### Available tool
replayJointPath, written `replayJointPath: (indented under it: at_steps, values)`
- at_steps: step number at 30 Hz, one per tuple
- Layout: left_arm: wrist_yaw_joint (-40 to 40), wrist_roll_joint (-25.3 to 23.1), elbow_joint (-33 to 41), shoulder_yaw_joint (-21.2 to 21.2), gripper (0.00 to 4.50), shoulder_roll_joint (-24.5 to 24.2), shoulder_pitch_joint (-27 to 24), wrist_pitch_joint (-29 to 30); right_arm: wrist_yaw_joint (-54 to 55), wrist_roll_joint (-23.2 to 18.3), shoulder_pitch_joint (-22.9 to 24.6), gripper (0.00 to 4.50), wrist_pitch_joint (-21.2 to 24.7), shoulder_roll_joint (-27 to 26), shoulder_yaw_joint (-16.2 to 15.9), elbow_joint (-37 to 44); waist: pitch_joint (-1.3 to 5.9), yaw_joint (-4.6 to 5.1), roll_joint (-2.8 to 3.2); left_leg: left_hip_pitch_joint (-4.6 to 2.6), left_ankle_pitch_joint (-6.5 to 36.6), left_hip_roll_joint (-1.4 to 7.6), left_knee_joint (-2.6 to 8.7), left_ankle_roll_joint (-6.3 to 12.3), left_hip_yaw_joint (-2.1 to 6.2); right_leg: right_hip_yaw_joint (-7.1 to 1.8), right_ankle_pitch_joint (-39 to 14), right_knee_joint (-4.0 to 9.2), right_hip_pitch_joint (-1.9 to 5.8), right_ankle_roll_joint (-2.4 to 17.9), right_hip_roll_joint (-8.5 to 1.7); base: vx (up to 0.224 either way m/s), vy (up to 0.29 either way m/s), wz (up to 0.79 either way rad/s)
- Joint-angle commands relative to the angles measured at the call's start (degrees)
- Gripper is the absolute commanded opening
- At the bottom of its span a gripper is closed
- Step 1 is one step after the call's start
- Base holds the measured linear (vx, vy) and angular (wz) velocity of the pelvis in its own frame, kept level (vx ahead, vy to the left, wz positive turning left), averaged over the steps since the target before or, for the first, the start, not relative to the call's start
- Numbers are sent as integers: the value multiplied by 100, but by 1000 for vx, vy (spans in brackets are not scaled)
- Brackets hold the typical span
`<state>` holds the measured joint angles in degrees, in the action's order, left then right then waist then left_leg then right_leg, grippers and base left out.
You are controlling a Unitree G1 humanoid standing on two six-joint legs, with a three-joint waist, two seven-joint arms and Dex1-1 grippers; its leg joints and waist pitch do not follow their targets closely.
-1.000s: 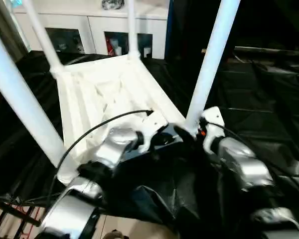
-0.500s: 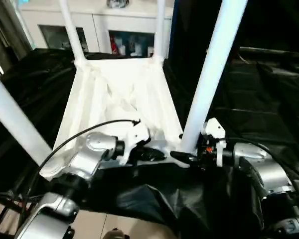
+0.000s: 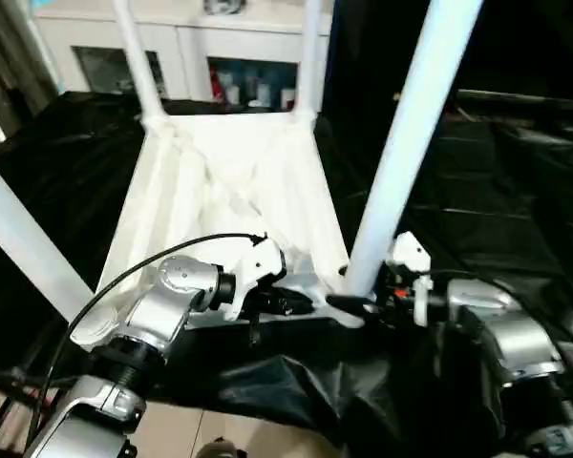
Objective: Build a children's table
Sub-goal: Rotate leg to tighten
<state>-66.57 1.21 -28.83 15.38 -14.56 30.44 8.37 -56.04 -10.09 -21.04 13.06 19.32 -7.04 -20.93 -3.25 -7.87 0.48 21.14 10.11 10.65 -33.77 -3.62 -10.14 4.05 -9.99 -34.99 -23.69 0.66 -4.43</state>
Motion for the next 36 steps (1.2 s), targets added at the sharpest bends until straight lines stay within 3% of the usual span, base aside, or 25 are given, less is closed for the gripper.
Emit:
replayJointPath:
  at_steps: [1,3,6,7,11,12,16,18,23,28,36]
  values:
    - [647,119,-140,-86,0,620,404,-192,1223,317,-283,268,188,-520,11,-513,355,48,-118,-28,1296,210,425,118,91,-246,-2242,523,305,854,-435,0,0,0]
    - [776,75,-217,-93,0,674,456,-208,1449,334,-320,267,216,-616,68,-599,352,79,-120,-35,1360,207,430,52,101,-245,-2424,549,304,776,-449,0,0,0]
    - [1447,-110,-628,-137,0,944,733,-186,2319,405,-475,267,252,-989,252,-903,374,117,-128,-31,1257,202,414,109,95,-260,-2297,544,310,734,-451,0,0,0]
    - [1757,-154,-833,-179,0,1094,879,-172,2761,450,-575,267,277,-1164,336,-1067,377,130,-64,-58,1224,198,409,102,81,-267,-2059,544,272,806,-423,0,0,0]
    - [2304,-229,-1253,-265,0,1420,1190,-244,3480,617,-820,267,194,-1497,395,-1446,403,134,-73,-41,1128,191,400,91,82,-265,-1643,494,317,941,-418,0,0,0]
    - [2352,-245,-1370,-292,0,1526,1286,-304,3362,574,-870,323,108,-1610,401,-1481,418,130,-66,-33,1064,188,385,136,74,-269,-1401,469,329,990,-416,0,0,0]
    - [2231,-248,-1407,-254,0,1547,1314,-362,3179,399,-875,359,150,-1696,464,-1371,419,105,-72,-16,877,194,374,301,70,-267,-971,431,361,1135,-421,0,0,0]
    - [2063,-217,-1404,-212,0,1488,1273,-445,2988,415,-843,384,87,-1641,375,-1280,406,102,-70,-24,1000,201,387,304,75,-259,-1197,454,362,1126,-431,0,0,0]
    - [1270,-59,-1089,-64,0,1199,984,-576,1899,401,-578,388,-149,-1169,-31,-779,391,93,-89,-16,1114,212,397,337,80,-269,-1414,480,369,1004,-438,0,0,0]
    - [241,182,-411,113,0,754,565,-448,621,273,-205,388,-229,-383,-323,-82,388,65,-77,-29,1138,256,393,421,78,-270,-1310,449,356,1153,-440,0,0,0]
    - [-831,483,365,246,0,144,165,-51,-616,-105,59,388,25,389,-262,522,372,-40,-54,-63,1365,286,406,328,73,-274,-1694,466,312,1139,-437,0,0,0]
